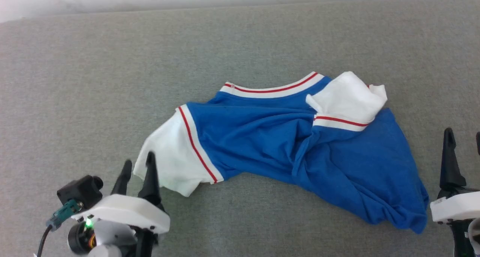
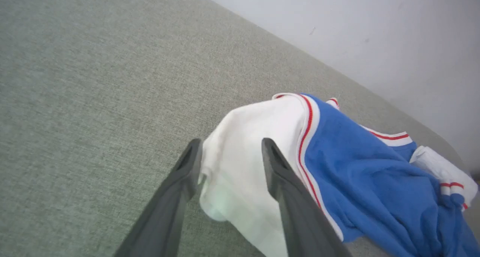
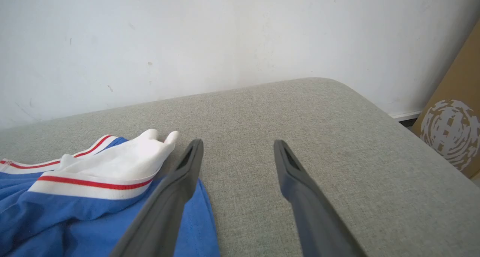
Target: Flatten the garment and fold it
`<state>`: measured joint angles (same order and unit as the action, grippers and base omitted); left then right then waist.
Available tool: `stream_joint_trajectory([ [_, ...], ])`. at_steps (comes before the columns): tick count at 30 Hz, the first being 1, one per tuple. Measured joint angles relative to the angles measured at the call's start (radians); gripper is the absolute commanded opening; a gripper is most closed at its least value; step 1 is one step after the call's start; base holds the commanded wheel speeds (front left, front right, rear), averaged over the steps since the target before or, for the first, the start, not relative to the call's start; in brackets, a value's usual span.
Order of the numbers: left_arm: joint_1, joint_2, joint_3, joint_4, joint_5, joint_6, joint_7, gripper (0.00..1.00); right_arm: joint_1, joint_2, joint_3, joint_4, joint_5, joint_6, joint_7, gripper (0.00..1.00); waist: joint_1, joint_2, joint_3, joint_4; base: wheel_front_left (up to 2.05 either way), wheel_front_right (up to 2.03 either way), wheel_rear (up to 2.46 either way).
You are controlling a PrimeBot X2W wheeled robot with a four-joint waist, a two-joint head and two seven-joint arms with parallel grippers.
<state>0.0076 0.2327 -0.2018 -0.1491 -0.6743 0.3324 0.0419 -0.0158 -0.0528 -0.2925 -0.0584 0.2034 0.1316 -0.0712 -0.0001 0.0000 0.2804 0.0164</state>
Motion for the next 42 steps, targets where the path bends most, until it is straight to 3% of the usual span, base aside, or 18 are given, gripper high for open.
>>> stream_joint_trajectory([
  [4,-0.05,-0.013,0.005,-0.004,0.035,-0.056,-0.15,1.0,0.0,0.0,0.021,-0.024,-0.03,0.0,0.03,1.0,0.0,0.0,-0.02,0.017,0.0,0.0,0.0],
  [8,-0.088,-0.005,0.043,-0.022,0.124,-0.067,-0.278,1.0,0.0,0.001,0.067,-0.048,-0.066,0.0,0.112,1.0,0.0,0.0,-0.036,0.025,0.0,0.0,0.0],
  [12,-0.093,-0.014,0.072,-0.033,0.21,-0.067,-0.298,1.0,0.005,0.0,0.07,-0.059,-0.094,0.0,0.232,1.0,0.0,0.0,-0.04,0.027,0.0,0.0,0.0],
  [18,-0.065,-0.082,0.082,-0.034,0.263,-0.087,-0.299,1.0,0.053,0.0,0.107,0.0,-0.16,0.0,0.463,1.0,0.0001,0.0001,-0.02,0.026,0.0,0.0,0.0],
  [23,-0.065,-0.121,0.103,-0.028,0.292,-0.123,-0.299,1.0,0.032,-0.031,0.154,0.074,-0.166,0.0,0.549,1.0,0.0,0.0,-0.006,0.029,0.0,0.0,0.0],
  [24,-0.065,-0.126,0.107,-0.025,0.299,-0.13,-0.299,1.0,0.02,-0.042,0.162,0.085,-0.162,0.0,0.557,0.92,0.0,0.0,-0.005,0.029,0.0,0.0,0.0],
  [25,-0.065,-0.131,0.109,-0.023,0.304,-0.136,-0.299,1.0,0.009,-0.054,0.174,0.093,-0.156,0.0,0.564,0.49,0.0,0.0,-0.005,0.03,0.0,0.0,0.0],
  [26,-0.065,-0.136,0.112,-0.021,0.309,-0.139,-0.299,1.0,-0.002,-0.067,0.188,0.1,-0.15,0.0,0.565,0.0,0.0,0.0,-0.005,0.03,0.0,0.0,0.0],
  [34,-0.066,-0.148,0.134,-0.002,0.326,-0.172,-0.299,1.0,-0.083,-0.134,0.251,0.079,-0.014,0.0,0.648,0.0,0.0002,0.0,-0.023,0.015,0.0,0.0,0.0],
  [36,-0.066,-0.16,0.134,0.003,0.326,-0.183,-0.299,1.0,-0.076,-0.161,0.303,0.004,0.111,0.0,0.772,0.0,0.0002,0.0,-0.035,0.01,0.0,0.0,0.0],
  [37,-0.066,-0.16,0.134,0.003,0.326,-0.183,-0.299,1.0,-0.076,-0.161,0.303,0.004,0.111,0.0,0.772,0.0,0.0002,0.0,-0.035,0.01,0.0,0.0,0.0],
  [38,-0.066,-0.166,0.132,0.006,0.324,-0.186,-0.299,1.0,-0.035,-0.211,0.365,-0.066,0.207,0.0,0.882,0.0,0.0002,0.0,-0.041,0.009,0.0,0.0,0.0],
  [39,-0.066,-0.166,0.132,0.006,0.324,-0.186,-0.299,1.0,-0.035,-0.211,0.365,-0.066,0.207,0.0,0.882,0.0,0.0002,0.0,-0.041,0.009,0.0,0.0,0.0],
  [42,-0.058,-0.17,0.13,0.011,0.322,-0.191,-0.299,1.0,0.081,-0.286,0.394,-0.176,0.336,0.0,1.041,0.0,0.0001,0.0,-0.04,0.01,0.0,0.0,0.0],
])
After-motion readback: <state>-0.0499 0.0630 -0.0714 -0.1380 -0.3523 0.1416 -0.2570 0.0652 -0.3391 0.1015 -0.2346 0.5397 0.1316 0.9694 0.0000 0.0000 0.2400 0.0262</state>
